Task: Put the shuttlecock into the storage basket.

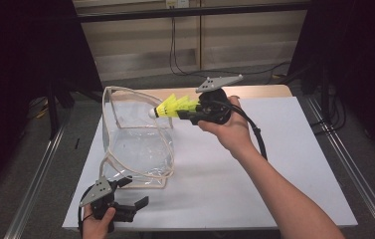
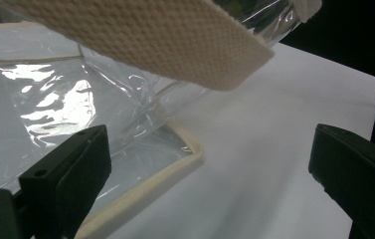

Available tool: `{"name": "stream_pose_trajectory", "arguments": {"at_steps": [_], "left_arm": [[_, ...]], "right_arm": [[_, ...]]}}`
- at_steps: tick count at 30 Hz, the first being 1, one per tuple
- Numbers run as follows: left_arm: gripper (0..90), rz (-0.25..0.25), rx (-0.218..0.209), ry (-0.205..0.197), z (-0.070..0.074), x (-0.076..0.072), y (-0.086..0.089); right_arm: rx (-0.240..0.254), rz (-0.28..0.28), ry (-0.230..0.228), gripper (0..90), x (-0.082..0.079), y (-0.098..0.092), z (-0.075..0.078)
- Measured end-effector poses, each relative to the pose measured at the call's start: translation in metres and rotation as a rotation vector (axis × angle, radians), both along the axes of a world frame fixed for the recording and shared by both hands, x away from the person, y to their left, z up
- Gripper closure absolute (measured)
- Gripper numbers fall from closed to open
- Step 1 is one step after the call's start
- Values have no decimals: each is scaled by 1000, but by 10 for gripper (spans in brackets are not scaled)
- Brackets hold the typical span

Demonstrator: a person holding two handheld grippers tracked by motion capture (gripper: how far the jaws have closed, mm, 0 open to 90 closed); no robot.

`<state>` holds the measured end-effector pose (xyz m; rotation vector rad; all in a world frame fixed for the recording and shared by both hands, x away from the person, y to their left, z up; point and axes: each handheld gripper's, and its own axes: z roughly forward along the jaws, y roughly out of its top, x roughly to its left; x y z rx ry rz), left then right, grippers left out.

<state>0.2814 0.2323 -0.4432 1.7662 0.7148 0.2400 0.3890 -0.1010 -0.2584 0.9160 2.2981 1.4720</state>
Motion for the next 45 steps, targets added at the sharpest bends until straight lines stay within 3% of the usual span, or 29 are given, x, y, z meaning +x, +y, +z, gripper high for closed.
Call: {"name": "stream_pose_trajectory", "arguments": {"at_steps": [45], "left_arm": [[32,2,-6,5,0,0,1]], "right_arm": [[-79,58,-3,803,6,64,-3]]}}
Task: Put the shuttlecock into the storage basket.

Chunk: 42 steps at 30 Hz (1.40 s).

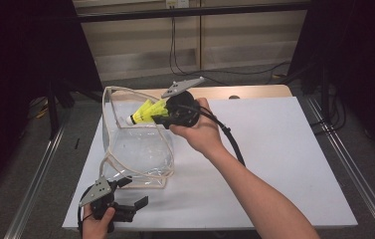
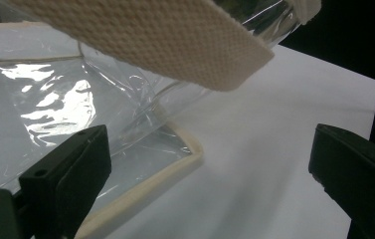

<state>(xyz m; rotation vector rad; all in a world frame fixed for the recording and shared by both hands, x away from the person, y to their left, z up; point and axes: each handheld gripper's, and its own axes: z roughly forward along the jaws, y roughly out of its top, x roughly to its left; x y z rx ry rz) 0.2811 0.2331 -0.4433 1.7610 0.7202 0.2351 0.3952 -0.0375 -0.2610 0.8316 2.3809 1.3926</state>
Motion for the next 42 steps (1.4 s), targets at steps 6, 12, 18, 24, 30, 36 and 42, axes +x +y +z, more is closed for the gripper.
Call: {"name": "stream_pose_trajectory", "arguments": {"at_steps": [6,12,18,24,30,36,42], "left_arm": [[32,-3,-3,1,0,0,0],[32,-3,-3,1,0,0,0],[32,-4,-5,1,0,0,0],[32,-4,-4,-1,0,0,1],[32,-3,-4,-1,0,0,1],[32,-3,-5,-2,0,-1,1],[32,-1,-7,-1,0,-1,1]], "right_arm": [[-18,11,-9,804,0,9,0],[-39,20,-12,803,-1,17,-2],[-54,29,-10,803,-1,25,-5],[-71,40,-11,803,-2,32,-9],[-86,51,-9,803,-2,40,-13],[-91,54,-4,803,-1,46,-17],[-92,53,2,803,1,50,-21]]}}
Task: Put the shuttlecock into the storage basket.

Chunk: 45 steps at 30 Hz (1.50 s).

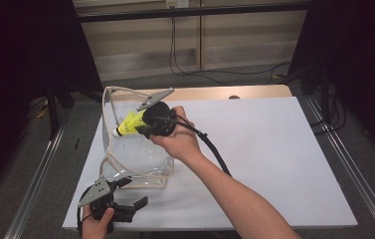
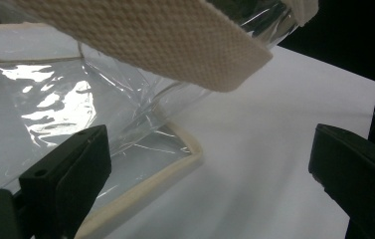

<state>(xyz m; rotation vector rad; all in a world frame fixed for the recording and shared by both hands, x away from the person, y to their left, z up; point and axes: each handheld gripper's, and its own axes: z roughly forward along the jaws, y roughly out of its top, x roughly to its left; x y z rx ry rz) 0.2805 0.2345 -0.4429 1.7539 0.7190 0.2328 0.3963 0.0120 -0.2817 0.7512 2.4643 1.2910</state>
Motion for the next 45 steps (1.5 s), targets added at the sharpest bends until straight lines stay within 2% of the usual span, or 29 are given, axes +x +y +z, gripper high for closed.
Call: {"name": "stream_pose_trajectory", "arguments": {"at_steps": [11,16,45], "left_arm": [[32,1,1,0,0,0,1],[32,4,0,-1,0,0,1],[32,10,-2,-4,0,0,2]], "right_arm": [[-25,2,2,803,1,7,-6],[-11,5,9,802,2,9,-8],[-5,-3,38,802,5,24,-25]]}}
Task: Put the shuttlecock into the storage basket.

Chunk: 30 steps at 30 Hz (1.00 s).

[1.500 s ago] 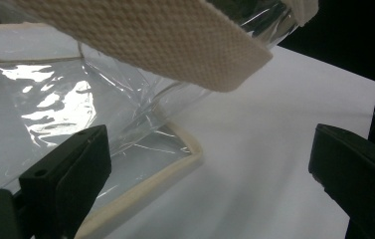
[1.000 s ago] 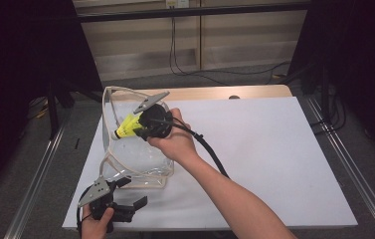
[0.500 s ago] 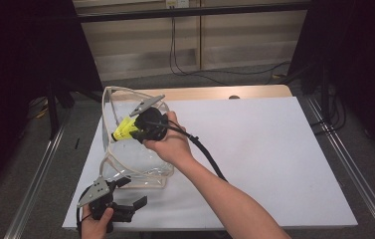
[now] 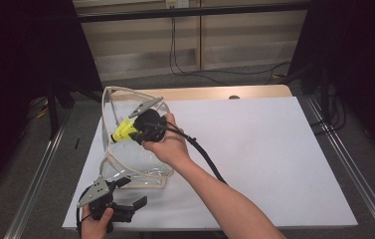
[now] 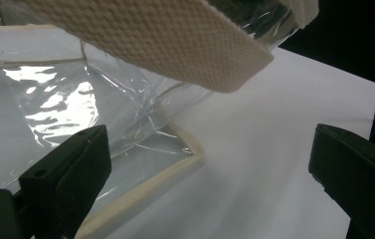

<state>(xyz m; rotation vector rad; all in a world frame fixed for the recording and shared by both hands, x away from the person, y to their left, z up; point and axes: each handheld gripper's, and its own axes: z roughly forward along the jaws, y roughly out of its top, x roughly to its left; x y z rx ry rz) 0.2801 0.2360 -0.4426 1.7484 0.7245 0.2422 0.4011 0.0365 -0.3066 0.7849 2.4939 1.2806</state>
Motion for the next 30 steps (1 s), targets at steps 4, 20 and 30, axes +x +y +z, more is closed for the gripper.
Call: {"name": "stream_pose_trajectory", "arguments": {"at_steps": [4,20,30], "left_arm": [[32,-2,0,-2,0,0,0],[32,-3,-3,-1,0,0,0],[32,-1,0,-2,0,0,0]], "right_arm": [[2,-1,9,802,1,1,-3],[1,-8,30,802,3,9,-12],[22,-14,38,802,3,11,-12]]}}
